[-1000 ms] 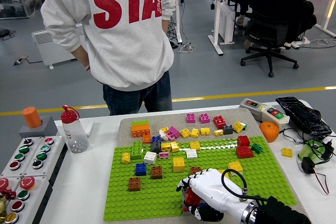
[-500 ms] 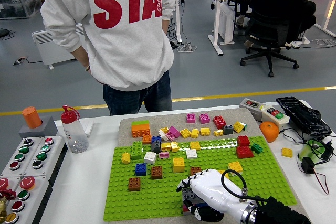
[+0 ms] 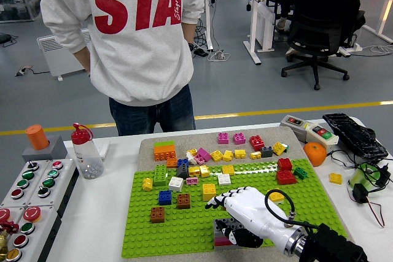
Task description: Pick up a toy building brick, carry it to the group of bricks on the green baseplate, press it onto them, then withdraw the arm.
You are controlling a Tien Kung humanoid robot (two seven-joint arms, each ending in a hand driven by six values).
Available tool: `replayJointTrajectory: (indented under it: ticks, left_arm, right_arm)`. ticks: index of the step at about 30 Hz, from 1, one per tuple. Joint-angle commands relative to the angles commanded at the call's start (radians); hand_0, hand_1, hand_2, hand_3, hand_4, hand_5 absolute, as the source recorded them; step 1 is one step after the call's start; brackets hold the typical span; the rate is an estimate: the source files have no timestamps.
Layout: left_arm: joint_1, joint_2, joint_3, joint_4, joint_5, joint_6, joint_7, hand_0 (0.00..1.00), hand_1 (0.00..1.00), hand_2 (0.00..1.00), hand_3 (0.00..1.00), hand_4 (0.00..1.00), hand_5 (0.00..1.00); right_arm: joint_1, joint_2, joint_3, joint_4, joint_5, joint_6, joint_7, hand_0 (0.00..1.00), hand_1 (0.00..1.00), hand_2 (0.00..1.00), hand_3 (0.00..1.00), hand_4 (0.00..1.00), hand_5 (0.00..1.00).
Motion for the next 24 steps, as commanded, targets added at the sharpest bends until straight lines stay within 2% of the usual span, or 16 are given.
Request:
replayJointTrajectory:
  ticks: [1,6,7,12,13,18,19,24]
  left_arm:
    - [0.0,0.0,0.0,0.0,0.0,0.0,0.0,0.658,0.68,0.707,0.578,0.301,0.998]
    - [-0.001,0.0,-0.001,0.0,0.001,0.0,0.0,0.658,0.68,0.707,0.578,0.301,0.998]
    - [-0.001,0.0,-0.001,0.0,0.001,0.0,0.0,0.658,0.681,0.707,0.578,0.301,0.998]
    - [-0.002,0.0,-0.003,0.0,0.003,0.0,0.0,0.658,0.681,0.707,0.578,0.301,0.998]
    - [-0.002,0.0,-0.003,0.0,0.003,0.0,0.0,0.658,0.681,0.707,0.578,0.302,0.998]
    - [-0.003,0.0,-0.005,0.0,0.005,0.0,0.0,0.658,0.681,0.707,0.578,0.302,0.998]
    - [-0.002,0.0,-0.005,0.0,0.005,0.0,0.0,0.658,0.681,0.707,0.578,0.301,0.998]
    - [-0.002,0.0,-0.007,0.0,0.009,0.0,0.001,0.658,0.681,0.707,0.578,0.301,0.998]
  right_arm:
    - [-0.005,-0.001,0.014,0.003,0.015,-0.015,0.012,0.721,0.763,0.813,0.836,0.528,0.141]
    - [-0.03,-0.003,0.082,0.019,0.106,-0.069,0.063,0.721,0.763,0.813,0.836,0.528,0.141]
    - [-0.038,-0.003,0.1,0.024,0.131,-0.08,0.076,0.757,0.78,0.84,0.858,0.538,0.152]
    - [-0.074,0.005,0.182,0.049,0.276,-0.122,0.129,0.757,0.78,0.84,0.858,0.538,0.152]
    - [-0.083,0.007,0.204,0.055,0.308,-0.128,0.14,0.784,0.794,0.854,0.866,0.545,0.165]
    - [-0.129,0.019,0.302,0.088,0.487,-0.142,0.201,0.784,0.794,0.854,0.866,0.545,0.165]
    - [-0.14,0.022,0.325,0.095,0.524,-0.142,0.216,0.791,0.796,0.851,0.861,0.551,0.196]
    - [-0.19,0.037,0.43,0.118,0.705,-0.124,0.293,0.791,0.796,0.851,0.861,0.551,0.196]
